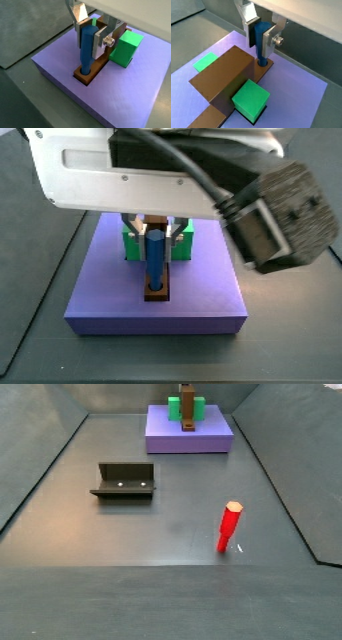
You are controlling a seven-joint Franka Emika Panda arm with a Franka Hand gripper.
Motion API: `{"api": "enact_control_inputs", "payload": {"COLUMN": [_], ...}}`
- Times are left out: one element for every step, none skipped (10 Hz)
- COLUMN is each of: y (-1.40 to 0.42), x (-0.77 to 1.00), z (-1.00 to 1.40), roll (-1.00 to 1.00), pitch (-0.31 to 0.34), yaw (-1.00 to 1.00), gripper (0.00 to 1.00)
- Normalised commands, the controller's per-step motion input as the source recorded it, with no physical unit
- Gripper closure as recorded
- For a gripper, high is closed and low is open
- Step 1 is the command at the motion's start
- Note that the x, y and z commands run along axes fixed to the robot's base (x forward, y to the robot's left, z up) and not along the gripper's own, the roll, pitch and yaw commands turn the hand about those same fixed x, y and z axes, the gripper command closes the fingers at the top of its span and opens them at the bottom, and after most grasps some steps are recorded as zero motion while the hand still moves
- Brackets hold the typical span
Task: Pick up the blue object. Move up. Move to above the board. Insert the blue object.
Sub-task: Insert the blue object.
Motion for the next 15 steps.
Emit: {"api": "enact_control_inputs", "payload": {"y": [-0.09, 0.0, 0.0, -0.06, -0.11, -0.16, -0.18, -0.16, -0.07, -0.02, 0.22, 0.03, -0.02, -0.11, -0.13], "x": [0.28, 0.26, 0.2, 0.11, 0.08, 0.11, 0.11, 0.16, 0.17, 0.07, -0.06, -0.05, -0.05, -0.06, -0.04], "z": [-0.08, -0.21, -0.23, -0.18, -0.11, -0.05, -0.05, -0.12, -0.24, -0.4, -0.1, 0.14, 0.1, 0.09, 0.0], "roll": [0.21, 0.24, 0.3, 0.36, 0.36, 0.37, 0.39, 0.39, 0.35, 0.37, 0.0, 0.0, 0.07, 0.08, 0.08], "pitch": [0.02, 0.031, 0.051, 0.07, 0.086, 0.106, 0.113, 0.123, 0.127, 0.084, 0.0, 0.037, 0.036, 0.02, 0.0], "yaw": [0.23, 0.17, 0.17, 0.17, 0.18, 0.19, 0.19, 0.17, 0.08, 0.02, -0.02, 0.0, 0.0, 0.0, 0.0], "gripper": [1.0, 1.0, 1.0, 1.0, 1.0, 1.0, 1.0, 1.0, 1.0, 1.0, 1.0, 1.0, 1.0, 1.0, 1.0]}}
